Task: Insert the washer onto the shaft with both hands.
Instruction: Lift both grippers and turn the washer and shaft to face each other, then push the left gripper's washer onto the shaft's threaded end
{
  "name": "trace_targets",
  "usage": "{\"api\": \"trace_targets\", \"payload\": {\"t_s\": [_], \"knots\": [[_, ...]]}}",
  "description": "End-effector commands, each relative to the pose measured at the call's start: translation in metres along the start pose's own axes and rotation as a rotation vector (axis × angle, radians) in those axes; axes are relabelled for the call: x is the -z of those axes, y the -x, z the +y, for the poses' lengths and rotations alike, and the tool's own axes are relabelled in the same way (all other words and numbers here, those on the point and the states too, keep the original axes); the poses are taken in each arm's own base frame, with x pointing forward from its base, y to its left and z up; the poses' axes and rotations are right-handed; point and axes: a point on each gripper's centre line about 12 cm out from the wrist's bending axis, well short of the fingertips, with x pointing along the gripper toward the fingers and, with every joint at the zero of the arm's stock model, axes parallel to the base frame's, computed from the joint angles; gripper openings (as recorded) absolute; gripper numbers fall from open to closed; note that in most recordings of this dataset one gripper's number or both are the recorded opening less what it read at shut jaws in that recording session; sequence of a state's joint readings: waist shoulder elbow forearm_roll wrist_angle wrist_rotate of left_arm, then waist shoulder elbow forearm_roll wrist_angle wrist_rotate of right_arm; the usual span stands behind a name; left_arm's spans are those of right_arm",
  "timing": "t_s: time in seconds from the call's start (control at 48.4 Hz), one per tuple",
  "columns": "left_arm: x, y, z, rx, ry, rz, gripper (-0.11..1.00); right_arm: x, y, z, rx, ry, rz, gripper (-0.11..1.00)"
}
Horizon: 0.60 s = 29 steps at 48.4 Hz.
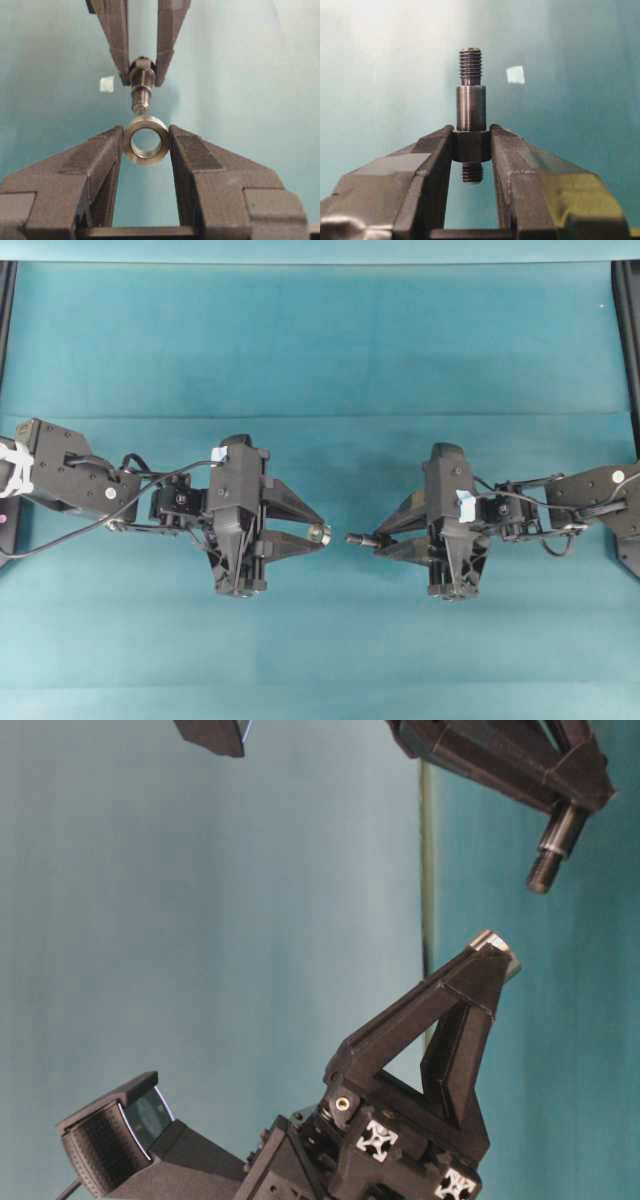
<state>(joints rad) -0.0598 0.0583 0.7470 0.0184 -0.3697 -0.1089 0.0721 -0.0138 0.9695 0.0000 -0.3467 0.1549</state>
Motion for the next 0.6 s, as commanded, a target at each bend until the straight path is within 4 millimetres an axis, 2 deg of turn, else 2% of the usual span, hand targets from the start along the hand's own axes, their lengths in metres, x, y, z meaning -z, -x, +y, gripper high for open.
{"api": "trace_targets", "payload": {"t_s": [0.0,0.579], "knots": [[-0.008,-0.001,-0.002,0.006,-0.001,-0.03,0.35,-0.012,-0.001,0.003,-0.011,-0.003,-0.051,0.0],[-0.009,-0.008,-0.002,0.006,0.001,-0.039,0.35,-0.023,-0.007,0.005,-0.014,0.003,-0.08,0.0]]}}
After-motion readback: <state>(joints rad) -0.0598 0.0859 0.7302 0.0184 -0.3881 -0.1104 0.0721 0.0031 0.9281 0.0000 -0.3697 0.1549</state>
